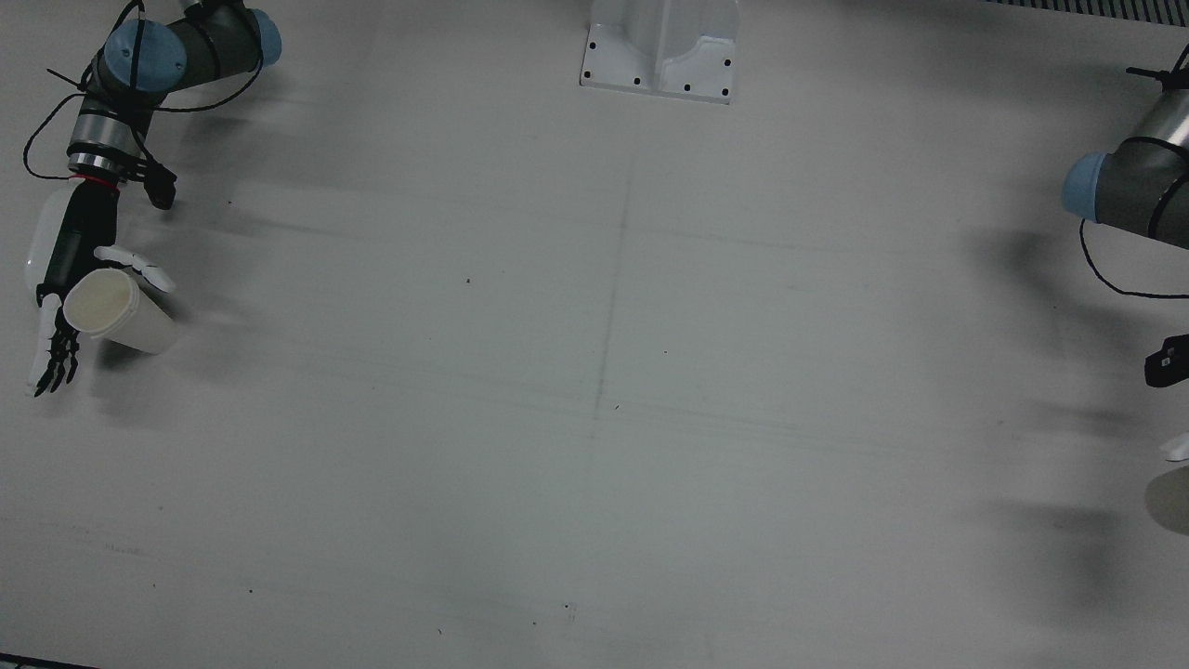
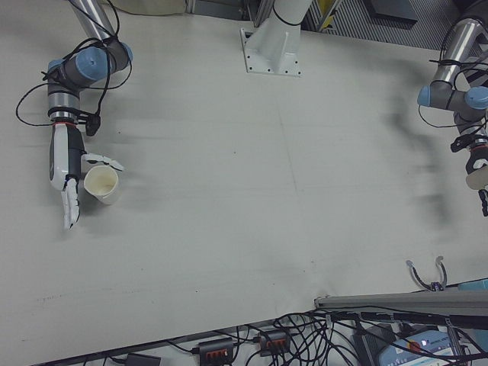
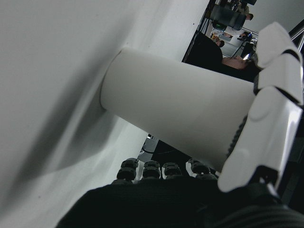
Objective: Pour water
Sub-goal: 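Close the right hand fingers around the white cup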
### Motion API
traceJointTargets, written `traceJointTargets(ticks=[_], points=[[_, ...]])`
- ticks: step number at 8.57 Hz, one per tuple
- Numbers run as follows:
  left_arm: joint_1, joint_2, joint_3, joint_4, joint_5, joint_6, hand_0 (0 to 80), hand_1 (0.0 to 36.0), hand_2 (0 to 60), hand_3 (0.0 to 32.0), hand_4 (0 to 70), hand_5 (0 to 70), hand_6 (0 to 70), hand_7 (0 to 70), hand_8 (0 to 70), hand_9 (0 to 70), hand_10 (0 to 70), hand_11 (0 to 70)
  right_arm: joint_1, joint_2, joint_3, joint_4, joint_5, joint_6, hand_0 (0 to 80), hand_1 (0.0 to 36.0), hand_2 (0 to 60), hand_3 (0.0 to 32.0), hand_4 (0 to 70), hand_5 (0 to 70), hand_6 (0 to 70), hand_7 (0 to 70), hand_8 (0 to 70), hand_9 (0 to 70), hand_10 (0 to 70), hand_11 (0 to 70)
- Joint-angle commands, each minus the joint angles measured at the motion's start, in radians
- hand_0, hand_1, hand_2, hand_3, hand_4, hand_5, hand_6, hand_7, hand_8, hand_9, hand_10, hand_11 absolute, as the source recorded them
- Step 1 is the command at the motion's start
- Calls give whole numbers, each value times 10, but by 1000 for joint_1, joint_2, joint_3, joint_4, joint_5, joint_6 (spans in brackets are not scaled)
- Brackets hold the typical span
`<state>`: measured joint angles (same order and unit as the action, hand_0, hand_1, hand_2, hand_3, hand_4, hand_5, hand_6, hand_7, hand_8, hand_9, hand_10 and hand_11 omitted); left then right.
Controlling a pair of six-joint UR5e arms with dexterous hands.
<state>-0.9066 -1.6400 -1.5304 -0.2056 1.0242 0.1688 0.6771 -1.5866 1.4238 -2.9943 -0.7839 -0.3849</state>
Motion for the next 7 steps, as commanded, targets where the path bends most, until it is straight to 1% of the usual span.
traceJointTargets(ticks=[1, 3, 4, 5, 6, 7], points=[[-2, 3, 1, 0, -1, 0, 459, 79, 268, 0, 571, 700, 136, 228, 97, 167, 85, 123, -1, 10, 0, -3, 0, -2, 482, 176, 174, 0, 40, 0, 29, 38, 32, 67, 49, 90], [0, 3, -1, 0, -1, 0, 459, 79, 264, 0, 569, 700, 135, 226, 97, 166, 84, 123, 1, 14, 0, -3, 0, -2, 482, 176, 178, 0, 43, 0, 33, 44, 33, 68, 48, 88], [-1, 3, -1, 0, -1, 0, 460, 80, 268, 0, 570, 700, 135, 227, 96, 165, 84, 122, 1, 14, 0, -3, 2, -2, 485, 179, 176, 0, 55, 0, 35, 53, 35, 70, 49, 90], [-2, 3, -1, 0, -1, 0, 459, 79, 266, 0, 570, 700, 135, 228, 96, 166, 84, 122, 2, 13, 0, -3, 3, -2, 493, 185, 190, 0, 94, 127, 52, 79, 54, 98, 70, 120], [-2, 3, -1, 0, -1, -2, 458, 80, 269, 0, 570, 700, 135, 227, 96, 165, 84, 121, 4, 13, 0, -3, 3, -2, 491, 181, 202, 0, 123, 340, 61, 105, 70, 123, 84, 138], [0, 5, 1, 0, -1, 0, 460, 80, 266, 0, 571, 700, 135, 228, 96, 165, 84, 122, 4, 11, 0, -3, 3, -2, 485, 170, 217, 0, 165, 619, 66, 126, 74, 132, 89, 143]])
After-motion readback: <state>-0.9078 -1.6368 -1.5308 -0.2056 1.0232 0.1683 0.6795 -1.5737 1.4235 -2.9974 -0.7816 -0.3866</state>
